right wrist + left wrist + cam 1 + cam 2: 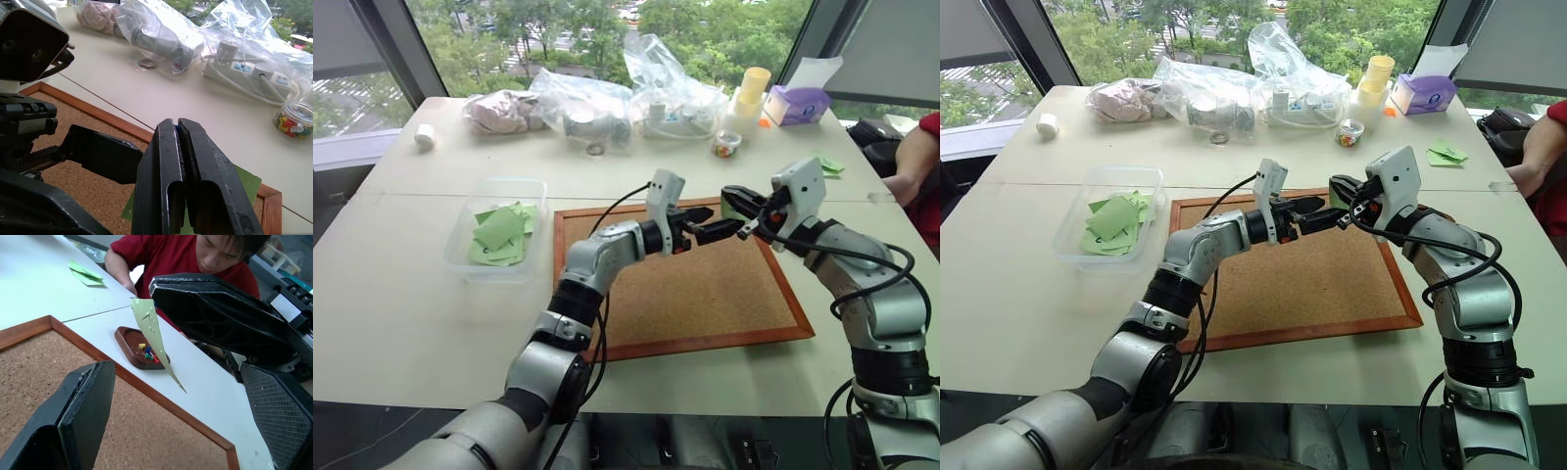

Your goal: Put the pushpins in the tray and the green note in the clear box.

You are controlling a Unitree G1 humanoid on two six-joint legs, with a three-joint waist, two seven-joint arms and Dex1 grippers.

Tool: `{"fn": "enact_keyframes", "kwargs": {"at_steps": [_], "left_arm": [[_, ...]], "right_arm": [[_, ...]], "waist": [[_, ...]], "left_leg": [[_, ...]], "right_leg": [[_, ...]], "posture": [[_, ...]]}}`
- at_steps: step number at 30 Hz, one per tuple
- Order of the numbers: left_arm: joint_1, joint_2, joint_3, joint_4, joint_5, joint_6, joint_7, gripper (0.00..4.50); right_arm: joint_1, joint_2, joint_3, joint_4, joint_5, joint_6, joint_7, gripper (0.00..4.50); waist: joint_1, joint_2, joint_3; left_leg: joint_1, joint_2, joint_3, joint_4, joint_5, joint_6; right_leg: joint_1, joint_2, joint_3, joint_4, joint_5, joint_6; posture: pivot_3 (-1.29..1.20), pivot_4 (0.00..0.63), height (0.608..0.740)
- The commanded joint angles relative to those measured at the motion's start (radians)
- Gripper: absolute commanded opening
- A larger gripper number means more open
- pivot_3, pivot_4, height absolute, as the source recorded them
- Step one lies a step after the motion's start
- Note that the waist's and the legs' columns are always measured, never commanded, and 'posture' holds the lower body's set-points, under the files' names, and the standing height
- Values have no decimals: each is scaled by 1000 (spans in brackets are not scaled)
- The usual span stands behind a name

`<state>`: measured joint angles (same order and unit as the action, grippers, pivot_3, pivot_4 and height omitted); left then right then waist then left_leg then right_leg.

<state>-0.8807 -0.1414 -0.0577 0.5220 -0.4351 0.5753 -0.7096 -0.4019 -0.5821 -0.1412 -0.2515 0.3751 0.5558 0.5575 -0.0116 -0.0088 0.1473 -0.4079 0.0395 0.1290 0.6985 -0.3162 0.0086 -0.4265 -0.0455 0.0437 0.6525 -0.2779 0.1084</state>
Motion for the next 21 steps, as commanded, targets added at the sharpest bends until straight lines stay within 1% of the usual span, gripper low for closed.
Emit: {"fn": "enact_keyframes", "kwargs": {"at_steps": [1,5,7,8,9,13,15,21], "left_arm": [[-47,-20,0,38,25,-51,10,4439],[-76,-40,2,100,50,-81,31,4439],[-88,-50,14,124,48,-86,42,3909],[-94,-54,21,135,47,-88,49,3578],[-99,-56,25,144,47,-89,53,3152],[-105,-62,32,155,50,-96,63,1022],[-102,-63,29,152,50,-99,64,48],[-96,-68,36,140,45,-80,78,48]], "right_arm": [[-14,5,-8,-32,4,-6,-8,0],[-12,12,-4,-43,6,-2,-16,0],[-10,16,-4,-48,6,1,-19,0],[-8,17,-3,-50,7,2,-21,0],[-7,18,-3,-52,7,2,-22,0],[-2,17,-3,-61,13,8,-26,0],[2,17,-3,-66,14,11,-27,0],[11,20,-6,-71,16,17,-32,0]], "waist": [[0,0,0],[0,0,0],[0,0,0],[0,0,0],[-1,0,0],[0,0,0],[0,0,0],[0,0,0]], "left_leg": [[0,0,0,0,0,0],[0,0,0,0,0,0],[0,0,0,0,0,0],[0,0,0,0,0,0],[0,0,0,0,0,0],[0,0,0,0,0,0],[0,0,0,0,0,0],[0,0,0,0,0,0]], "right_leg": [[0,0,0,0,0,0],[0,0,0,0,0,0],[0,0,0,0,0,0],[0,0,0,0,0,0],[0,0,0,0,0,0],[0,0,0,0,0,0],[0,0,0,-1,0,0],[0,0,0,-1,0,0]], "posture": [[0,150,735],[0,150,735],[0,150,735],[0,150,735],[0,150,735],[0,150,735],[0,150,735],[0,150,735]]}}
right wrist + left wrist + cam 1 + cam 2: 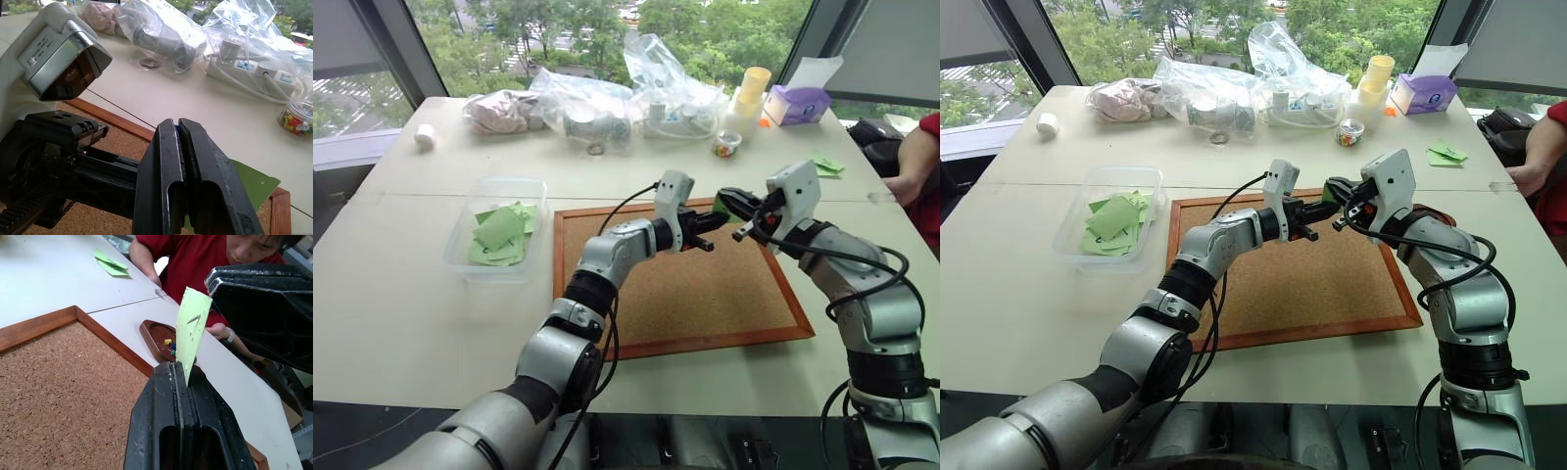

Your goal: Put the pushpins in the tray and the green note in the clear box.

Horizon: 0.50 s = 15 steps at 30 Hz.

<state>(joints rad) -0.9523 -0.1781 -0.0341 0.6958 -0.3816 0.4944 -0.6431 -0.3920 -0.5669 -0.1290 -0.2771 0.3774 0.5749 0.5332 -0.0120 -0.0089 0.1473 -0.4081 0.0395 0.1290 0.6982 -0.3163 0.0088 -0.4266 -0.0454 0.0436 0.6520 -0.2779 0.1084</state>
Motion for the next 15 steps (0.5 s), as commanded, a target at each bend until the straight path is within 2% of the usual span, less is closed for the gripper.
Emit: {"fn": "enact_keyframes", "kwargs": {"at_steps": [1,3,9,15], "left_arm": [[-23,-32,15,-35,-13,5,13,48],[-22,-38,33,-39,-37,29,12,48],[-46,-71,200,-45,-236,212,77,48],[-50,-63,213,-64,-284,271,91,48]], "right_arm": [[1,7,-21,-45,13,-2,-11,0],[3,14,-29,-45,19,-1,-20,0],[15,45,-55,-52,43,-2,-51,0],[3,85,-67,-47,47,-17,-96,0]], "waist": [[0,0,0],[0,0,0],[-1,0,0],[0,0,0]], "left_leg": [[0,0,0,0,0,0],[0,0,0,0,0,0],[0,1,0,0,0,0],[0,0,0,0,0,0]], "right_leg": [[0,0,0,0,0,0],[0,0,0,0,0,0],[0,0,0,0,0,0],[0,0,0,0,0,0]], "posture": [[0,150,735],[0,150,735],[0,150,735],[0,150,735]]}}
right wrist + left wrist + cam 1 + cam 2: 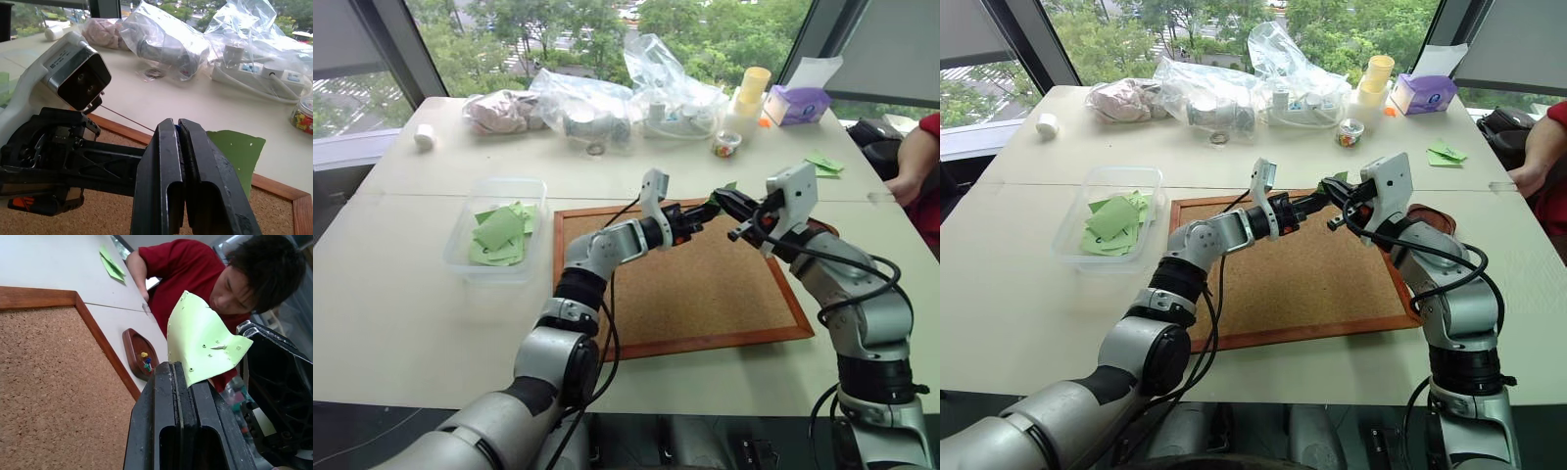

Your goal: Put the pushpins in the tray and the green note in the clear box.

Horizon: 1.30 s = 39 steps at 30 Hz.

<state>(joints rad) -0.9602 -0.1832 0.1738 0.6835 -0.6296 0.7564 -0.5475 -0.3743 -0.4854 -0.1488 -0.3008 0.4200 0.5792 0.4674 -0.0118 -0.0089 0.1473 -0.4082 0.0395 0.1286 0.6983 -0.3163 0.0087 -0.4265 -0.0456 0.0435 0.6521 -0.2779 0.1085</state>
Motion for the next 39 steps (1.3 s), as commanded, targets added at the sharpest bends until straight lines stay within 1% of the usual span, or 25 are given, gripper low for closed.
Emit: {"fn": "enact_keyframes", "kwargs": {"at_steps": [1,8,11,17,20,23,29,36,39], "left_arm": [[-40,-57,1,-57,-37,13,-7,48],[-14,-63,-24,-117,-61,62,-34,48],[-1,-66,-21,-156,-95,97,-44,48],[-5,-73,41,-168,-164,139,-15,48],[-4,-69,38,-173,-166,148,-12,48],[-5,-70,49,-167,-170,152,1,48],[-14,-63,55,-148,-184,149,24,48],[1,-34,-14,-184,-131,132,31,48],[14,-10,-57,-206,-85,120,33,48]], "right_arm": [[-17,8,-49,-20,4,-24,-35,0],[-37,52,-48,4,19,-27,-66,0],[-48,109,-68,23,72,13,-104,0],[-48,179,-88,34,120,34,-161,0],[-52,192,-98,38,118,14,-185,0],[-62,192,-114,41,125,1,-198,0],[-92,148,-152,38,137,-12,-206,0],[-99,91,-175,16,149,1,-197,0],[-97,70,-195,16,152,-2,-200,0]], "waist": [[0,0,0],[-2,0,0],[-2,0,0],[-2,0,0],[-2,0,0],[-2,0,0],[-2,0,0],[-3,0,0],[-3,0,0]], "left_leg": [[0,0,0,0,0,0],[0,0,0,0,0,0],[0,0,0,0,0,0],[0,0,0,0,0,0],[0,0,0,0,0,0],[0,0,0,0,0,0],[0,0,0,0,0,0],[0,0,0,0,0,0],[0,0,0,0,0,0]], "right_leg": [[0,0,0,0,0,0],[0,0,0,0,0,0],[0,0,0,0,0,0],[0,0,0,0,0,0],[0,0,0,0,0,0],[0,0,0,0,0,0],[0,0,0,0,0,0],[0,0,0,0,0,0],[0,0,0,0,0,0]], "posture": [[0,150,735],[0,150,735],[0,150,735],[0,150,735],[0,150,735],[0,150,735],[0,150,735],[0,150,735],[0,150,735]]}}
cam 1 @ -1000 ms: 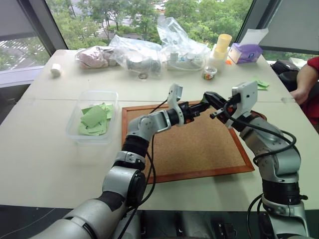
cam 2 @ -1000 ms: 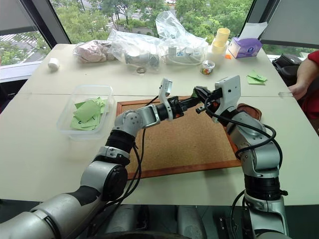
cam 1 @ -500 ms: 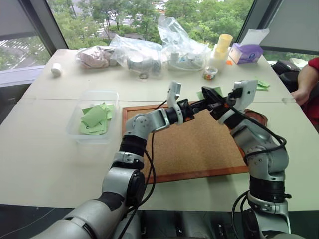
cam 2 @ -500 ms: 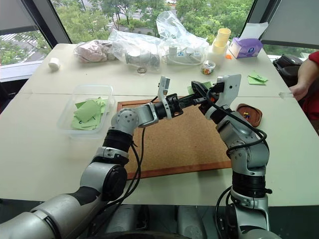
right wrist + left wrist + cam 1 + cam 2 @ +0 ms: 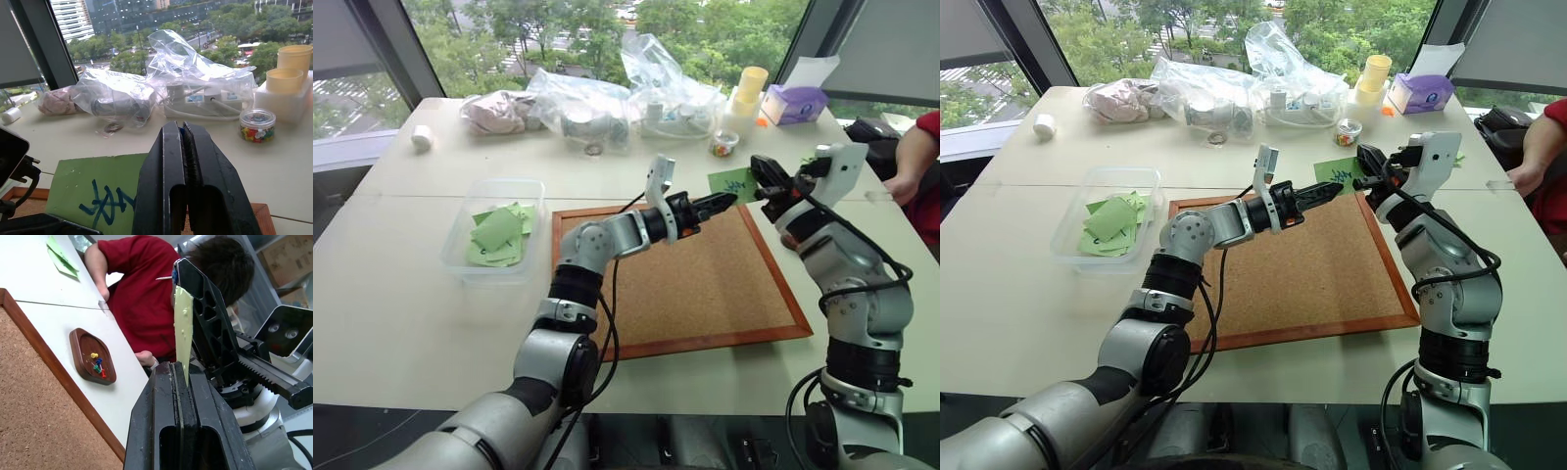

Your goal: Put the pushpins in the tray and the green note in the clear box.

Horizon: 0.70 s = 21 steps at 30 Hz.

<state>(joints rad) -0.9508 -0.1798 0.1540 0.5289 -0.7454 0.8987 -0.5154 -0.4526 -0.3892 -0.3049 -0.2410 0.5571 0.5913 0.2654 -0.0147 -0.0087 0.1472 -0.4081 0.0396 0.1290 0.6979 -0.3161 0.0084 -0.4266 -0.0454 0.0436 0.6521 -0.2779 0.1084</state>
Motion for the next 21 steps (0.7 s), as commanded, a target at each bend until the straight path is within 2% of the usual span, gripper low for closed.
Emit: {"fn": "enact_keyframes", "kwargs": {"at_steps": [1,7,11,15,18,21], "left_arm": [[9,-8,-48,-57,44,-25,2,48],[38,74,-122,-115,153,-1,53,48],[120,242,-280,-372,224,-53,-96,48],[141,417,-359,-570,278,-116,-210,48],[146,524,-419,-651,334,-175,-285,48],[149,579,-446,-691,363,-212,-331,48]], "right_arm": [[-19,-32,-48,-42,18,-16,1,0],[-18,-85,-131,-34,35,-18,-16,0],[79,-158,-123,17,-69,-14,-24,0],[134,-222,-90,142,-183,-36,-35,0],[124,-232,-69,239,-234,-62,-35,0],[98,-235,-50,344,-266,-94,-13,0]], "waist": [[0,0,0],[1,0,0],[-3,0,0],[-1,0,0],[0,1,0],[-1,2,0]], "left_leg": [[0,0,0,0,0,0],[0,0,0,0,0,0],[0,2,0,-1,0,0],[1,4,2,-1,1,-1],[1,3,3,0,1,-1],[1,2,3,0,1,-1]], "right_leg": [[0,0,0,0,0,0],[0,0,0,0,0,0],[0,1,0,0,0,0],[0,0,1,0,0,0],[0,0,1,1,0,0],[0,0,1,1,0,0]], "posture": [[0,150,735],[0,150,735],[0,150,735],[0,150,735],[0,150,735],[0,150,735]]}}
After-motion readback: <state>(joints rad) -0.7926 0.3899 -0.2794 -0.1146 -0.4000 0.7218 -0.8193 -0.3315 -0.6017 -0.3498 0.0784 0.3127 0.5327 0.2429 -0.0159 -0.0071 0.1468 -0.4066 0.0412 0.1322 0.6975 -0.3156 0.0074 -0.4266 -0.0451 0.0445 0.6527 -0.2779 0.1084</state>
